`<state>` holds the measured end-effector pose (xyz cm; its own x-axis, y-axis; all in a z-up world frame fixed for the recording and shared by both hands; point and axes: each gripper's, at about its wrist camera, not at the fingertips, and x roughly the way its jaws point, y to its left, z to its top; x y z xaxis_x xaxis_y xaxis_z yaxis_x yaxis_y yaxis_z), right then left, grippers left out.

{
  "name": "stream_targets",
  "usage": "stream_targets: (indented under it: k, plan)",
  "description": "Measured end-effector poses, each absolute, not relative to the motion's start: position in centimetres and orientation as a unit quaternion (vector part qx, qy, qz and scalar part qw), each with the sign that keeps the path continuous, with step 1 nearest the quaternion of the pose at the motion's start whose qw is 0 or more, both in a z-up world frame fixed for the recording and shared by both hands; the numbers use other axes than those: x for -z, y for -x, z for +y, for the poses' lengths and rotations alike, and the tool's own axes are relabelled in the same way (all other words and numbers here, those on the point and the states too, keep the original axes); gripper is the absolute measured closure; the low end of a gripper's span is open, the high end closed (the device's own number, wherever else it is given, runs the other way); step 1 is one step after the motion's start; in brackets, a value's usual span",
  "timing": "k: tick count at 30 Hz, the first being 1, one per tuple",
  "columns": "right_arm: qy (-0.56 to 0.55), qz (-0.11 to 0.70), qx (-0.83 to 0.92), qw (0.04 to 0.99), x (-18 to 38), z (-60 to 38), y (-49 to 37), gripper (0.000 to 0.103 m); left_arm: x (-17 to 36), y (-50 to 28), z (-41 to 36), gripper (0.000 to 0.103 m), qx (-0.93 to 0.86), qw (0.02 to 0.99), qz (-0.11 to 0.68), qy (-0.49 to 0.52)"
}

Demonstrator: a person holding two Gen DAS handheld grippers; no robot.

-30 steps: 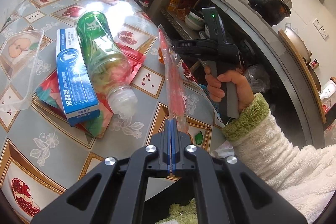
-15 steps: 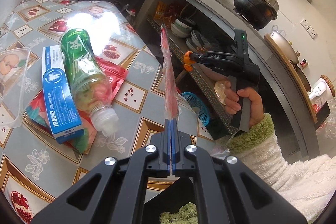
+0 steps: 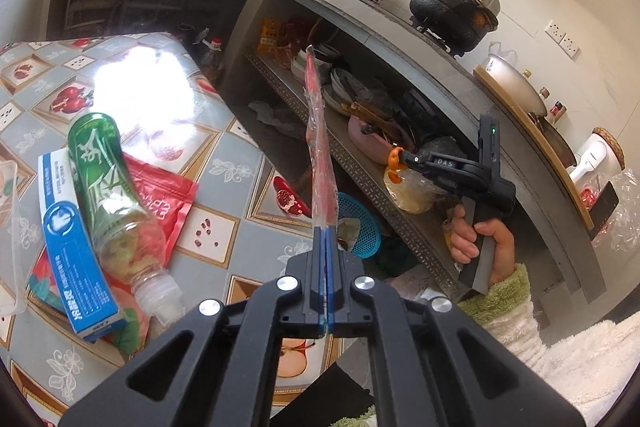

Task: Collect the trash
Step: 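Carry the bag and orange peel to the wastebasket and release both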

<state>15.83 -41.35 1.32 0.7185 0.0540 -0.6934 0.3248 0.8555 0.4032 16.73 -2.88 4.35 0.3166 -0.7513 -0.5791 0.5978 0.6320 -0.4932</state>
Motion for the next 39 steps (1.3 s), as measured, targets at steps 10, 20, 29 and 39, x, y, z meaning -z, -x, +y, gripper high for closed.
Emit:
stream_targets:
  k: [10, 20, 29, 39]
  plan:
    - [-0.333, 0.346, 0.182, 0.858, 1.9, -49.5, -7.0, 0.097, -5.8, -19.7, -13.3, 0.103, 0.48, 0.767, 0.421, 0.058]
    - [-0.41, 0.354, 0.245, 0.804, 8.8, -54.7, -4.6, 0.097, -1.4, -23.5, -28.2, 0.103, 0.501, 0.703, 0.504, 0.0]
    - [-0.494, 0.362, 0.29, 0.736, 17.6, -59.1, -6.2, 0.097, 9.1, -29.2, -40.4, 0.103, 0.433, 0.606, 0.667, 0.034]
    - [-0.536, 0.347, 0.344, 0.688, 25.4, -63.1, -9.6, 0.091, 18.5, -33.6, -49.7, 0.102, 0.377, 0.589, 0.713, 0.043]
